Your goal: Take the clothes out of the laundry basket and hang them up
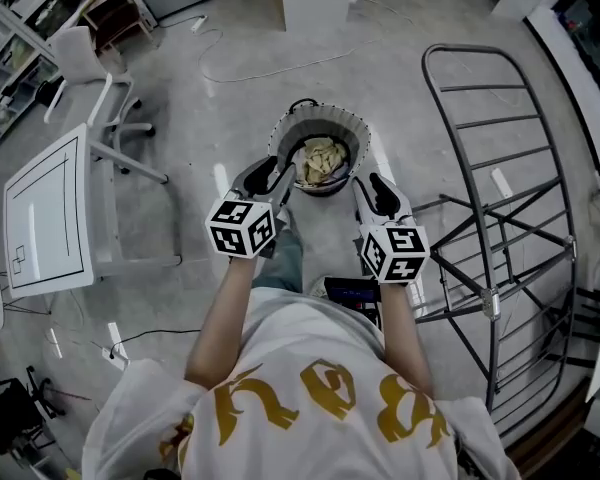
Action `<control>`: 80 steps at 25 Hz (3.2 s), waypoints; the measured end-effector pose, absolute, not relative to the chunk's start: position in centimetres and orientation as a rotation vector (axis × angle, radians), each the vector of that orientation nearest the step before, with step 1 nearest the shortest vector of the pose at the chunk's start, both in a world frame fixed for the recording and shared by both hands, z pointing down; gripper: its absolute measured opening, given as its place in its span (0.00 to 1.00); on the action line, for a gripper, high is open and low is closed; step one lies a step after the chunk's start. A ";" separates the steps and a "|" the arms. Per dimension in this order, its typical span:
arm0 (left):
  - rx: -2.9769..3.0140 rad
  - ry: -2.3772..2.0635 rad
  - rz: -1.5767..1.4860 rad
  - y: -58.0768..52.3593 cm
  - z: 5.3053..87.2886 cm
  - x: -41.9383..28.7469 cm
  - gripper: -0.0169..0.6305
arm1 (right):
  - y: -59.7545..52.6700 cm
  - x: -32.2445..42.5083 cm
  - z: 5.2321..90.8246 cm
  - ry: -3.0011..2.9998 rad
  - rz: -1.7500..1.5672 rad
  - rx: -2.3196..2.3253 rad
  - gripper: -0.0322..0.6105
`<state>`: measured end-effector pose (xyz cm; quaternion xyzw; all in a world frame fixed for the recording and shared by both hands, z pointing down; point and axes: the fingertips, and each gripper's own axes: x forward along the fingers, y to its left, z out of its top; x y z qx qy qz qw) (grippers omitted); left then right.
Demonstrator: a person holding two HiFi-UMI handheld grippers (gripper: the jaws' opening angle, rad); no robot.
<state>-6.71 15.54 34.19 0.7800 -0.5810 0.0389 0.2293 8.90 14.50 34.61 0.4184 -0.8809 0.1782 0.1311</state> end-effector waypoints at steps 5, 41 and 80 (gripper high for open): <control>2.165 -1.532 0.123 8.6 36.0 -8.3 0.27 | 8.6 7.4 36.6 -2.492 0.518 1.250 0.31; 2.013 -1.297 0.383 -9.5 52.1 -14.5 0.27 | -9.2 -0.3 51.2 -2.197 0.780 1.173 0.35; 1.516 -1.306 0.668 -7.5 86.9 -13.8 0.27 | -12.0 0.8 84.1 -1.877 1.011 0.878 0.44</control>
